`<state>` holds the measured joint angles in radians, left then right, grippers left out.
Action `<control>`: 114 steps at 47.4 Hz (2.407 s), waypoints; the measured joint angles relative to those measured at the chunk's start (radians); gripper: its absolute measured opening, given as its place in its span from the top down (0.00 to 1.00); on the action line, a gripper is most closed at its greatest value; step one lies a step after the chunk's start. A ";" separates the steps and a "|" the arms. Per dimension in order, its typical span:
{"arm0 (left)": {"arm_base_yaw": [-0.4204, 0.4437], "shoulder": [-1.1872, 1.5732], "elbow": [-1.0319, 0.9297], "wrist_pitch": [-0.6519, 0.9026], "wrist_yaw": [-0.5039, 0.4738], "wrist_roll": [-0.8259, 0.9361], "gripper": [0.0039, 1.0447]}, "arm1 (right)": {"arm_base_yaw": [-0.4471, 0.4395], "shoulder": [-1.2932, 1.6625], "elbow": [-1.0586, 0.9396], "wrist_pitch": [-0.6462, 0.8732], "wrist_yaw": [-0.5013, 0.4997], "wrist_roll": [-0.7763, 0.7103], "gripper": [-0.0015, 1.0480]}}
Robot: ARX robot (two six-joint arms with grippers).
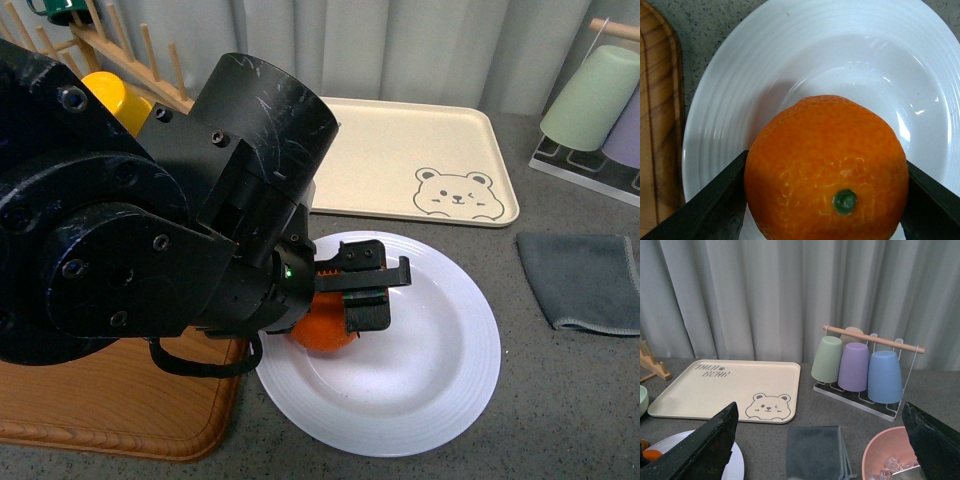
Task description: Place orange and plate with both arms
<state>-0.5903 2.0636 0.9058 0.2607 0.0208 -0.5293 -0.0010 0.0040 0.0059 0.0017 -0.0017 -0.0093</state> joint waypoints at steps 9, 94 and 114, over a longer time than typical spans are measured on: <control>-0.014 0.005 0.014 0.000 -0.002 -0.013 0.27 | 0.000 0.000 0.000 0.000 0.000 0.000 0.09; 0.542 -1.215 -0.875 0.542 -0.043 0.521 0.96 | 0.000 0.000 0.000 0.000 0.000 0.000 0.09; 0.588 -1.578 -0.886 0.222 -0.023 0.522 0.96 | 0.000 0.000 0.000 0.000 0.000 0.000 0.09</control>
<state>-0.0025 0.4854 0.0200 0.4828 -0.0021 -0.0074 -0.0010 0.0040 0.0059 0.0013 -0.0013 -0.0093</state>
